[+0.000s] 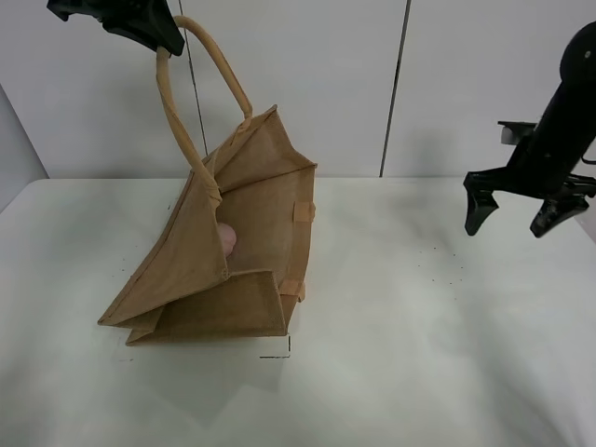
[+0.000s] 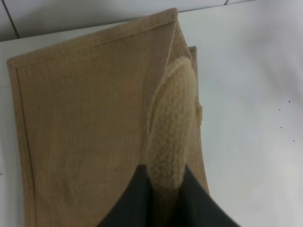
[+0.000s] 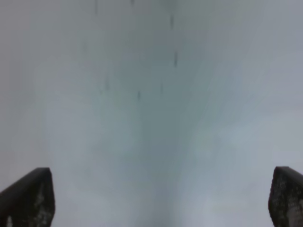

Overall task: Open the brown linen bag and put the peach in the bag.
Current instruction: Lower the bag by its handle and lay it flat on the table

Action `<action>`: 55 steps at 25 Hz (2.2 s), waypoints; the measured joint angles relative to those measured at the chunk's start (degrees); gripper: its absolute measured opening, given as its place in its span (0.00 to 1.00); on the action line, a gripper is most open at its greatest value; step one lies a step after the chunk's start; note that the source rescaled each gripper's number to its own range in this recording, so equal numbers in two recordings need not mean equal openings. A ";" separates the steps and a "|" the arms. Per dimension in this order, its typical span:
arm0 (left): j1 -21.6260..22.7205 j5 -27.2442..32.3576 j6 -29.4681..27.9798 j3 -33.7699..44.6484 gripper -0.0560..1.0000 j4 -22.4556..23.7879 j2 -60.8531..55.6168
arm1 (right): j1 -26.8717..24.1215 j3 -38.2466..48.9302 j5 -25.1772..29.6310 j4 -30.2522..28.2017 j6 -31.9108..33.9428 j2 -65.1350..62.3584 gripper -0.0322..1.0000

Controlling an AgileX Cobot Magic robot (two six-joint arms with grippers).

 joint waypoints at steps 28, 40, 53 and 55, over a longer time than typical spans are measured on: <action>0.00 0.00 0.05 0.00 0.05 0.05 0.00 | 0.00 54.69 -10.34 -1.64 -0.02 -92.20 1.00; 0.00 -0.05 0.16 0.71 0.05 -1.38 5.27 | 0.00 54.93 -10.23 -2.29 0.39 -105.60 1.00; -0.15 -0.26 0.76 0.75 0.05 -5.58 25.47 | 0.17 54.93 -10.23 -2.29 0.41 -105.60 1.00; -0.62 -0.33 1.28 0.75 0.05 -5.70 28.18 | 0.17 54.93 -10.23 -2.29 0.41 -105.60 1.00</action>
